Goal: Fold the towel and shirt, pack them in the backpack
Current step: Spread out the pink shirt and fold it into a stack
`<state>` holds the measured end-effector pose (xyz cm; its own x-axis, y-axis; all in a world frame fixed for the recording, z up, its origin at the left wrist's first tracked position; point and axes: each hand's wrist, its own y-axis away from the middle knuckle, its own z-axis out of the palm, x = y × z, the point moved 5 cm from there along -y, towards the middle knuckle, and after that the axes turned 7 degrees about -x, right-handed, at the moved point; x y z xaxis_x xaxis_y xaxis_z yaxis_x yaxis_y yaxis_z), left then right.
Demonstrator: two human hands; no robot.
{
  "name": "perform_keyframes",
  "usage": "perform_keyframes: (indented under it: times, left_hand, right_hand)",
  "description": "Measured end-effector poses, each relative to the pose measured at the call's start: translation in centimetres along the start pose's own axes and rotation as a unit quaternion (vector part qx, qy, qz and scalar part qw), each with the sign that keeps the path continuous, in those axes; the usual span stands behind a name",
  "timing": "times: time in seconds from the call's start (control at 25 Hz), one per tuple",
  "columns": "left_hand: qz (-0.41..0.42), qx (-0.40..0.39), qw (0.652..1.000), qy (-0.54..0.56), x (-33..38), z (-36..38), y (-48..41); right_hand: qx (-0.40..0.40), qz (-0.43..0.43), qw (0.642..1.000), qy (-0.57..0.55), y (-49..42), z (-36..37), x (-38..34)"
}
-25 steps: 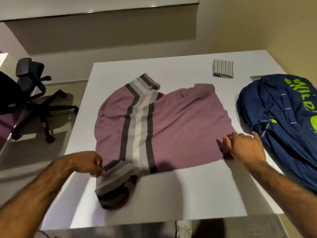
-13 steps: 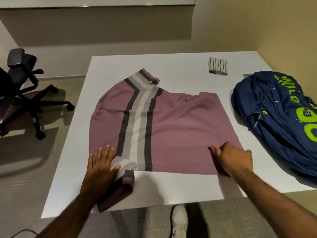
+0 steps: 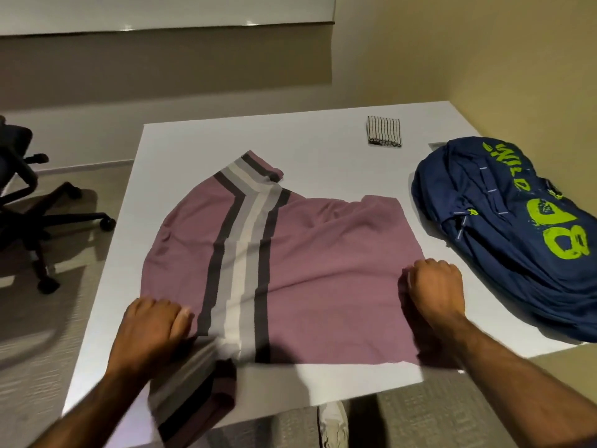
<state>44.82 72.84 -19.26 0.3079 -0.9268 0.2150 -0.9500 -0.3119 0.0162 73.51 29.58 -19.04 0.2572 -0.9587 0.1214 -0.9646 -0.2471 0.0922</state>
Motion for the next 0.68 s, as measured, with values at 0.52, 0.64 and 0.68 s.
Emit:
perform_keyframes:
  times: [0.52, 0.64, 0.68]
  left_hand:
    - [0.013, -0.087, 0.99, -0.113, 5.1, 1.4, -37.9]
    - [0.096, -0.121, 0.973, -0.171, 6.5, 4.4, -42.6]
    - [0.101, -0.108, 0.969, -0.197, 6.2, 4.7, -43.5]
  right_hand:
    - [-0.13, -0.238, 0.961, 0.046, -25.4, -0.3, -3.4]
    - [-0.184, -0.305, 0.931, 0.086, -26.6, -0.7, -4.3]
    - [-0.187, -0.297, 0.93, 0.107, -27.5, -1.5, -4.2]
